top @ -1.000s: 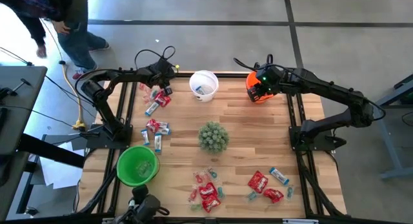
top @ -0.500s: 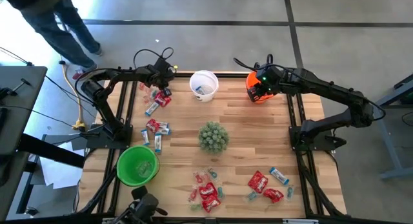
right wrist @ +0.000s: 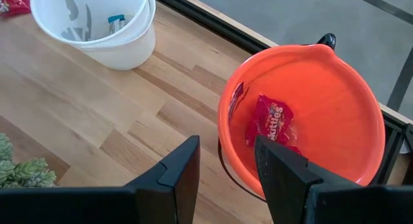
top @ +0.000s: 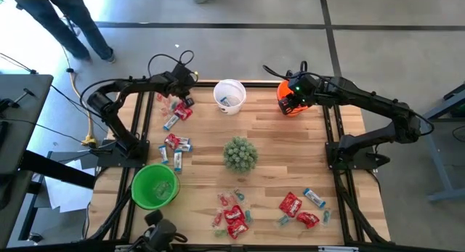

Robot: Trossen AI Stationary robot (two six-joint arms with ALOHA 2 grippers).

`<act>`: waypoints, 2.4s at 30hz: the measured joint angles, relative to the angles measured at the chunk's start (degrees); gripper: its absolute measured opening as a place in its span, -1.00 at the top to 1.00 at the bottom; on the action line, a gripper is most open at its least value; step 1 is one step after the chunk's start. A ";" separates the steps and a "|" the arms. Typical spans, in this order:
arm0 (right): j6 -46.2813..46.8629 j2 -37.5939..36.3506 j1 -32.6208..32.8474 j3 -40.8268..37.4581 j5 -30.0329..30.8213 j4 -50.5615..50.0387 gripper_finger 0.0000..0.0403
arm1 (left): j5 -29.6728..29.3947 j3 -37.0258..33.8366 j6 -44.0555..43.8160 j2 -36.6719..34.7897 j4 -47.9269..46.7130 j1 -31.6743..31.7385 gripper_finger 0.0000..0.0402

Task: Sort candy
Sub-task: Put the orange candy into the green bucket, then put the orange gummy into the green bucket

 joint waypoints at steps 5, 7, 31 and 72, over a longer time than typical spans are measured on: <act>-0.10 0.02 0.00 0.00 0.00 0.00 0.28 | -0.16 0.00 -1.65 -4.67 -1.58 -0.35 1.00; -0.26 0.02 0.00 0.00 0.00 0.00 0.28 | -0.17 0.00 -1.69 -6.76 -2.43 -0.72 1.00; -0.44 0.02 0.00 -0.03 0.00 -0.50 0.28 | 2.67 -0.02 1.43 -7.10 -6.54 -2.21 0.93; -0.24 0.09 0.00 -0.50 -0.02 -0.90 0.28 | 6.15 0.22 -2.73 5.54 -2.15 -0.08 0.10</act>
